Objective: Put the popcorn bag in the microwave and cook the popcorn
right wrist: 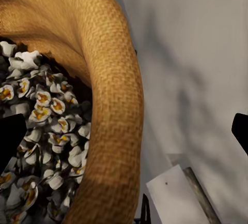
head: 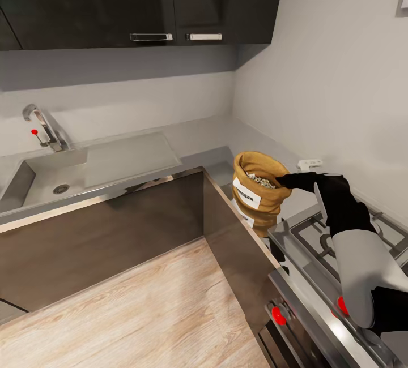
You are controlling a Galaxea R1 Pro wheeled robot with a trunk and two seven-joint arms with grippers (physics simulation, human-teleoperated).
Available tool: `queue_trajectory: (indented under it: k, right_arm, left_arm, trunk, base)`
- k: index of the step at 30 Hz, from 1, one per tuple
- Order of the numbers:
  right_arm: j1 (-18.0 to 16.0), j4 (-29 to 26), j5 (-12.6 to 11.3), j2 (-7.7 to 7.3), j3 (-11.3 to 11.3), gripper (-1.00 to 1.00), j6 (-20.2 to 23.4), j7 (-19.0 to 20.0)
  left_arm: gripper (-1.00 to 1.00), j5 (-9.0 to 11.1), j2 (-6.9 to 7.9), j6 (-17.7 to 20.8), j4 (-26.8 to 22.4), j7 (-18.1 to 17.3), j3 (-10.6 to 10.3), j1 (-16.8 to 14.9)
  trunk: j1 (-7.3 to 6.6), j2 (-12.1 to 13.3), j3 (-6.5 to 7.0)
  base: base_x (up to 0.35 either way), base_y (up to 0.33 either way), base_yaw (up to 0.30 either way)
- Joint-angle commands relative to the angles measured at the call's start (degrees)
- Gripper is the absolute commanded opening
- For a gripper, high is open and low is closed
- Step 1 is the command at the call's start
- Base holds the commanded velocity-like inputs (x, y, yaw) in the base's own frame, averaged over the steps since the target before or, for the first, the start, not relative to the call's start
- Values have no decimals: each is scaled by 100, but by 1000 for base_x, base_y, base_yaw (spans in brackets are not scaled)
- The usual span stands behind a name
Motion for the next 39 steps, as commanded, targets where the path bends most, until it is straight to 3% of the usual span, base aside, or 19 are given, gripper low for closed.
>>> queue_trajectory:
  k: [1,15,20,23,27,34,39]
  right_arm:
    - [-1,377,72,1,-11,-100,23,53]
    - [-1,309,107,-2,-25,-100,167,13]
    - [-1,170,107,24,-27,-100,677,12]
    - [-1,-352,107,39,-23,-100,1320,9]
    - [-1,-811,107,175,-18,-100,1869,4]
    - [-1,-1270,107,243,-11,-100,2465,10]
    - [-1,-1465,115,236,-8,-100,2465,10]
  left_arm:
    - [100,24,0,-10,-9,16,2,2]
    - [100,24,-3,-11,-9,16,2,2]
    - [100,24,-5,-11,-9,16,2,2]
    - [100,24,-5,-9,-9,16,2,2]
    - [100,24,-5,-11,-9,16,2,2]
    - [100,24,-5,-11,-9,16,2,2]
    - [100,24,-5,-10,-9,16,2,2]
  trunk:
    - [2,-4,-7]
    - [2,-4,-7]
    - [2,-4,-7]
    - [2,-4,-7]
    - [2,-4,-7]
    - [2,-4,-7]
    - [2,-4,-7]
  base:
    - [0,0,0]
    - [0,0,0]
    - [0,0,0]
    - [0,0,0]
    - [0,0,0]
    - [0,0,0]
    - [0,0,0]
